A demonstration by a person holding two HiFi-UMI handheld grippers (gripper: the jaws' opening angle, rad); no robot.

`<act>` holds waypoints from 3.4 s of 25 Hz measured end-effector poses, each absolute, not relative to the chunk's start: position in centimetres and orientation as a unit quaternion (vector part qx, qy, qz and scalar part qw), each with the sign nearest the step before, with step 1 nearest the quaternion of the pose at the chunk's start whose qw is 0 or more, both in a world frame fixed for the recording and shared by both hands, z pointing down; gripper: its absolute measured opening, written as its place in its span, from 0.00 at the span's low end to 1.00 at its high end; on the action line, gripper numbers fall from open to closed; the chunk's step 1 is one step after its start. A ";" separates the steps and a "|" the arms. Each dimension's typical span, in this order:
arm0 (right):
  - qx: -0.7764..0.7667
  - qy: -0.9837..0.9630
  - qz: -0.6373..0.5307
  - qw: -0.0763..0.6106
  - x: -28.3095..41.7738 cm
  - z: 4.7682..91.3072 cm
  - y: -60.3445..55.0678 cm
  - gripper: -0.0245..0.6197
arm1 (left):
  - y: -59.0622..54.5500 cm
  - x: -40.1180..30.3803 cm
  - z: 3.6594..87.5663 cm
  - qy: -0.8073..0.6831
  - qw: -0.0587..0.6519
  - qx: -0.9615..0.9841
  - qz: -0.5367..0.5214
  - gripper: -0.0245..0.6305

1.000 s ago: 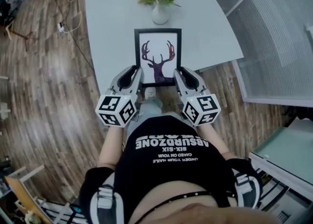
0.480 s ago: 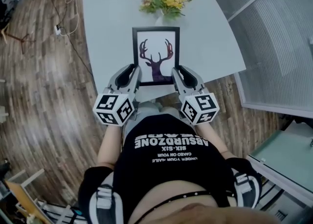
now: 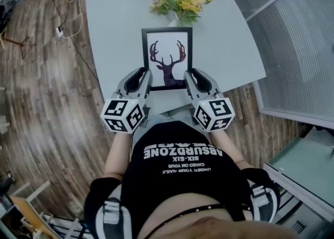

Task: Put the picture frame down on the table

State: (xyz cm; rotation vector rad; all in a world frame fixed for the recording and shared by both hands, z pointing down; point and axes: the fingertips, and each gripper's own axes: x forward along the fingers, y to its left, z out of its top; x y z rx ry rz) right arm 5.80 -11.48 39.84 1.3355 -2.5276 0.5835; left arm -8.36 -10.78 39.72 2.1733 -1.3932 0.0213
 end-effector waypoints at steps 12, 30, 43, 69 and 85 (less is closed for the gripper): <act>0.465 -0.848 0.217 0.132 5.6 42.6 -12.6 0.19 | -12.2 -8.5 42.7 -0.507 0.304 0.806 0.027 0.18; 0.479 -0.825 0.241 0.180 6.2 47.4 -14.4 0.19 | -14.5 -7.7 48.3 -0.484 0.352 0.798 0.065 0.18; 0.483 -0.803 0.270 0.220 7.1 52.7 -15.3 0.19 | -15.3 -6.7 54.0 -0.470 0.388 0.785 0.107 0.18; 0.490 -0.764 0.325 0.266 8.0 62.6 -15.8 0.19 | -16.0 -5.6 64.7 -0.443 0.448 0.753 0.193 0.18; 0.485 -0.745 0.351 0.295 7.9 66.4 -16.0 0.19 | -16.1 -5.7 67.2 -0.442 0.449 0.745 0.221 0.18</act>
